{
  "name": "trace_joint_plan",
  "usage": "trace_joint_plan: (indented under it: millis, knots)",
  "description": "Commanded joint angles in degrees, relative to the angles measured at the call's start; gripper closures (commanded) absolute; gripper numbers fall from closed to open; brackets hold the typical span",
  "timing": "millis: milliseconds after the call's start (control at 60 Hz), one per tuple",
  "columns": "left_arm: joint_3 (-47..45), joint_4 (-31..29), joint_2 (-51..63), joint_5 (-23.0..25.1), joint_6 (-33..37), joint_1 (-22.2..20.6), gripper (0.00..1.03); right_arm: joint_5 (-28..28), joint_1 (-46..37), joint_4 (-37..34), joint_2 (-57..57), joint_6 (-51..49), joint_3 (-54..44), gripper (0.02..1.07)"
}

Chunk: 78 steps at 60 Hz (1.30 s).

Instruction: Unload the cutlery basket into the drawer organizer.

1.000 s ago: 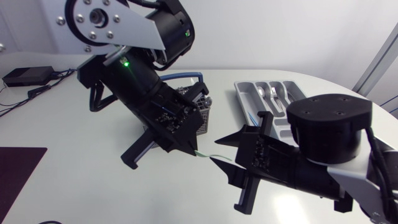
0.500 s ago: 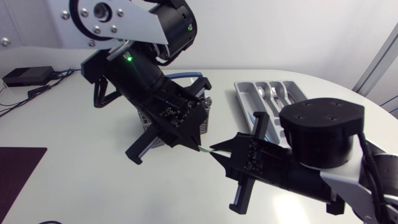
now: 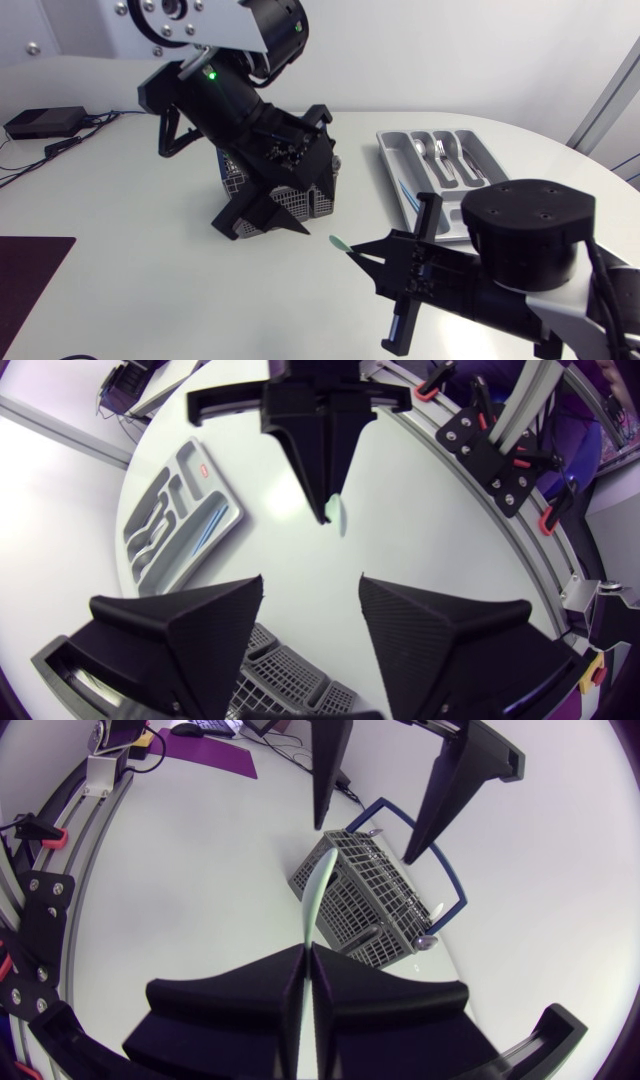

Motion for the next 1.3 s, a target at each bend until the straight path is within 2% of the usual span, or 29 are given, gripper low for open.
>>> trace_joint_plan:
  millis: [0, 183, 350, 533, 650, 917, 1283]
  knots:
    - [3.06, 0.86, 2.09, 0.18, -1.90, 1.99, 0.03, 0.04, -2.21, 0.52, -1.99, -2.65, -2.88, 1.01]
    - [4.47, 5.26, 5.51, 0.09, -4.71, 4.98, 0.04, -2.16, -11.62, 2.63, -5.77, -9.15, -6.92, 1.01]
    - [4.55, 11.85, 10.17, -4.74, -5.94, 4.81, 0.04, -7.52, -24.10, 6.76, -7.09, -16.36, -9.73, 1.01]
    - [9.65, 12.20, 15.80, -6.85, -5.77, 4.63, 0.04, -13.50, -36.23, 11.51, -8.23, -22.95, -12.63, 1.01]
    - [13.08, 12.11, 18.26, -7.73, -5.94, 4.72, 0.04, -19.56, -45.01, 13.44, -6.82, -26.02, -13.16, 1.01]
    - [16.07, 12.11, 21.33, -8.79, -6.21, 4.90, 0.04, -25.28, -57.06, 23.19, 4.52, -33.67, -13.86, 1.01]
    - [18.79, 12.11, 23.71, -9.93, -6.47, 4.46, 0.04, -30.20, -67.08, 33.65, 20.42, -41.76, -12.90, 1.01]
